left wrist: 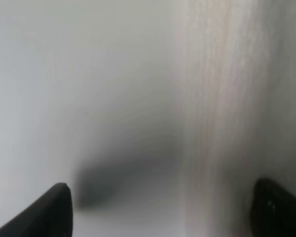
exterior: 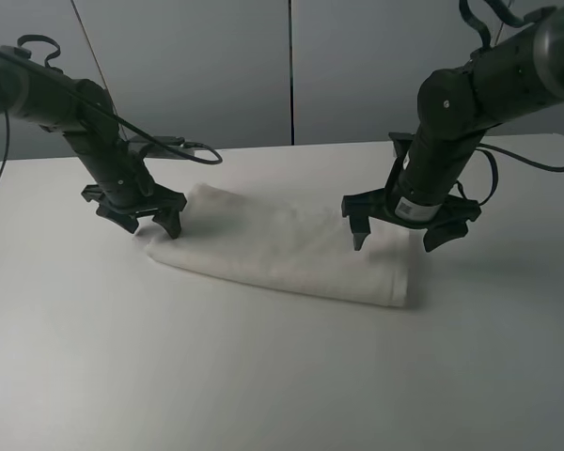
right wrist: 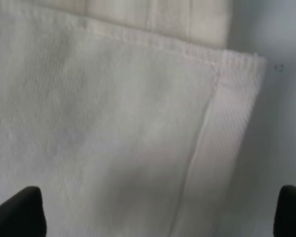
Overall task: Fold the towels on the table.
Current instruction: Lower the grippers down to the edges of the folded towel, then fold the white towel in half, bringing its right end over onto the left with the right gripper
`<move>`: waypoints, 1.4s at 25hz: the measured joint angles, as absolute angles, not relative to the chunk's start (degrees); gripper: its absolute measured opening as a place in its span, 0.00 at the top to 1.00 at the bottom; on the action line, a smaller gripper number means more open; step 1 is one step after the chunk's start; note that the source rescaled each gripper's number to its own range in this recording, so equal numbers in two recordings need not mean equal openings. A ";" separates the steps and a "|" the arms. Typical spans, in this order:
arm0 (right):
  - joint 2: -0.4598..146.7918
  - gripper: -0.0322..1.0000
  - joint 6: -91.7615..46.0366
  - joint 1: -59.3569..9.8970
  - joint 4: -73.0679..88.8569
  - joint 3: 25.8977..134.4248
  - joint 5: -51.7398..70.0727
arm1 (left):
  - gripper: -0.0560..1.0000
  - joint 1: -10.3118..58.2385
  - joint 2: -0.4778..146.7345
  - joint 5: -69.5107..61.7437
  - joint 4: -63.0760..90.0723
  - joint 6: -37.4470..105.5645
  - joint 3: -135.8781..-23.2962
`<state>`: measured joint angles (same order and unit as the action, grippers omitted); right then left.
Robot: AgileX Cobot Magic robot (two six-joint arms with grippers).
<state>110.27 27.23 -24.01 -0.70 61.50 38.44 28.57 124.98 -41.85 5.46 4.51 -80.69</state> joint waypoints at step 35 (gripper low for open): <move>119.58 0.80 17.82 -22.23 12.51 65.55 37.17 | 0.07 28.57 125.31 -42.43 4.33 4.65 -80.92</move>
<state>119.58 17.82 -22.23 12.51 65.55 37.17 28.57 125.31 -42.43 4.33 4.65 -80.92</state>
